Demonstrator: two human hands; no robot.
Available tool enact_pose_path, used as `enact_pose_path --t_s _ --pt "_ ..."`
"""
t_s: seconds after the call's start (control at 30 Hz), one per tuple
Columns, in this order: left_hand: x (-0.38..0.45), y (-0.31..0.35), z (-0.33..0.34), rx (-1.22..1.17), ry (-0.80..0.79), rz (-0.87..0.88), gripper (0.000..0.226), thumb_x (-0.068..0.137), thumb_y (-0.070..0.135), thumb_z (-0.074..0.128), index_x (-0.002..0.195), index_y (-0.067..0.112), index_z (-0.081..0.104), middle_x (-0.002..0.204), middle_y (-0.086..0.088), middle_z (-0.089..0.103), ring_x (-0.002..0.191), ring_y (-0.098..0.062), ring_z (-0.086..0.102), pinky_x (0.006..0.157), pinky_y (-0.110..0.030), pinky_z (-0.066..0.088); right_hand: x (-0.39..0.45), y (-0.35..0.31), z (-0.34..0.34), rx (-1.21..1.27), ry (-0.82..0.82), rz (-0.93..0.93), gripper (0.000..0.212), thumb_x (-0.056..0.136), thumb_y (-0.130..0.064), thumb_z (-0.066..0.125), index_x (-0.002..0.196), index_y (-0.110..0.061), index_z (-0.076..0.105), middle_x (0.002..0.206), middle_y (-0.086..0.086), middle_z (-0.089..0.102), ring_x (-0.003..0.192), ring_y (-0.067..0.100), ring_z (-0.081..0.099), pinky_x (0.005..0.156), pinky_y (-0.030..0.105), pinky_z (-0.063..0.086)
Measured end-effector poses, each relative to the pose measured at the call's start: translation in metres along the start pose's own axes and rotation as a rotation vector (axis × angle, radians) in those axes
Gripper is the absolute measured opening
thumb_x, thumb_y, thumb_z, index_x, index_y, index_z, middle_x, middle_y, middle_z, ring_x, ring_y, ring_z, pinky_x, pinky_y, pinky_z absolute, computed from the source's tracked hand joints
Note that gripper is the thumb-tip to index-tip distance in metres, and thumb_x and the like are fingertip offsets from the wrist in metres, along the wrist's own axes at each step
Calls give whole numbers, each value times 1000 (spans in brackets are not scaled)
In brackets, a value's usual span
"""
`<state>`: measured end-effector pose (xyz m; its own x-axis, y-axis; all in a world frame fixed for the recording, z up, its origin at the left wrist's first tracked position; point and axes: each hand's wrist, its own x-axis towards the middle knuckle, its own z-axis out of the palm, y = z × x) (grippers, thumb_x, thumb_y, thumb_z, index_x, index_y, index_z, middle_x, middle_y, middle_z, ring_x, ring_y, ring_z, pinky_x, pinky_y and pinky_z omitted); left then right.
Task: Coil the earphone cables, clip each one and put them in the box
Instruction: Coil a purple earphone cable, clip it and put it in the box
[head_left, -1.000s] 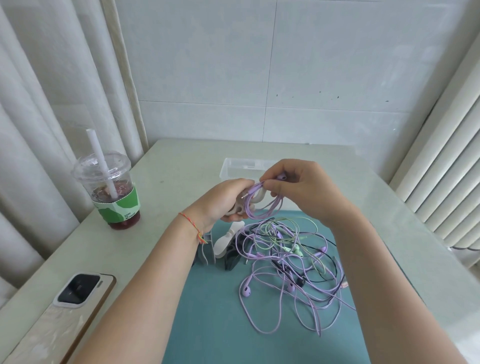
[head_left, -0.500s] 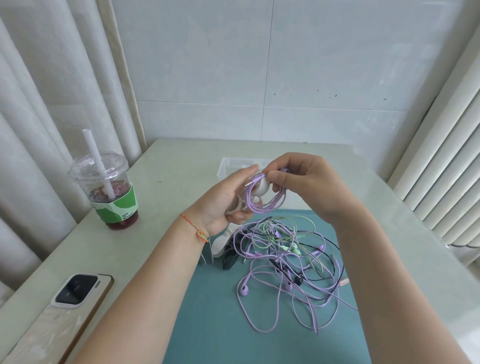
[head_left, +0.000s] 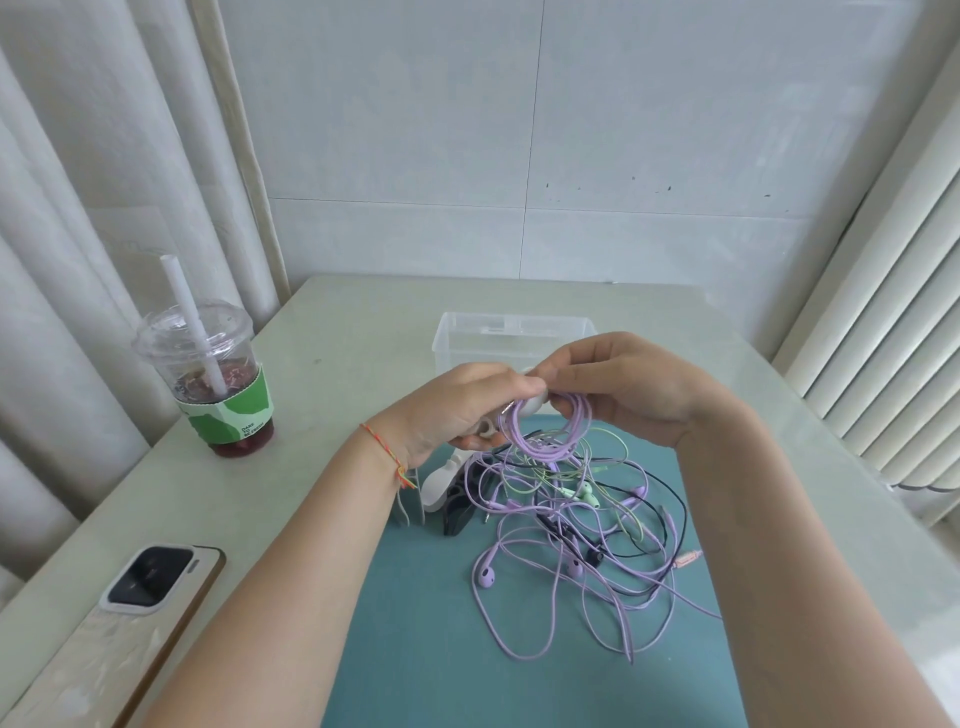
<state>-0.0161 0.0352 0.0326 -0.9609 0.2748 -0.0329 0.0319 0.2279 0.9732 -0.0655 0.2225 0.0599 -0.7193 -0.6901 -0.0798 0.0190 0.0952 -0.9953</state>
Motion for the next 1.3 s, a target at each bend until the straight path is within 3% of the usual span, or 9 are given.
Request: enact_pose_path --t_s 0.23,0.33,0.47,0.63,0.77,0.93,1.13,1.2,1.3 --pt "5 -7 -1 -136 50 47 30 68 40 62 84 16 51 69 -9 47 53 -17 40 43 -20 27 6 10 -4 224 15 -11 17 79 -8 60 88 1 71 72 7 70 54 8 58 57 17 52" --pt "5 -4 0 -258 98 87 10 76 30 59 81 21 60 65 -1 50 64 -18 41 48 -23 17 12 14 2 279 28 -51 19 81 -6 56 92 5 68 71 6 69 55 9 59 57 17 51" --pt "1 1 1 -267 90 61 38 95 36 46 71 31 75 67 1 46 66 -14 34 62 -37 8 16 17 13 244 36 -105 13 88 -2 52 89 5 63 67 4 69 57 10 62 57 19 51" --pt "7 -5 -2 -406 -66 79 48 97 44 42 125 13 64 70 -4 42 63 -19 16 48 -31 8 18 17 18 246 94 -157 11 82 -6 61 88 2 65 70 7 69 57 13 63 57 19 50" --pt "8 -7 0 -561 -138 44 43 98 37 39 130 19 61 69 2 54 53 -8 30 46 -26 9 22 20 16 292 147 -171 12 82 -5 62 92 1 59 76 14 65 56 17 60 58 22 51" --pt "18 -12 4 -667 50 21 32 98 35 46 115 11 59 79 -2 49 54 -8 41 41 -19 26 22 20 11 296 192 -174 17 94 -7 53 97 5 64 81 13 65 65 16 61 67 25 52" --pt "24 -16 11 -681 330 1 30 98 33 54 111 6 60 82 -3 67 68 -13 64 70 -33 47 28 21 20 136 345 -223 15 91 -3 61 96 10 67 75 9 61 65 14 54 70 26 48" --pt "25 -17 14 -652 369 -35 51 87 39 66 120 1 59 103 -13 66 89 -22 64 67 -32 51 30 22 22 83 390 -213 20 92 -13 62 92 5 70 79 14 64 69 18 54 74 32 46" --pt "24 -17 18 -583 398 -75 36 86 40 67 110 14 60 88 -4 65 76 -15 59 55 -24 47 32 22 22 33 455 -175 33 97 -27 55 89 0 72 81 17 65 71 21 53 77 38 44"
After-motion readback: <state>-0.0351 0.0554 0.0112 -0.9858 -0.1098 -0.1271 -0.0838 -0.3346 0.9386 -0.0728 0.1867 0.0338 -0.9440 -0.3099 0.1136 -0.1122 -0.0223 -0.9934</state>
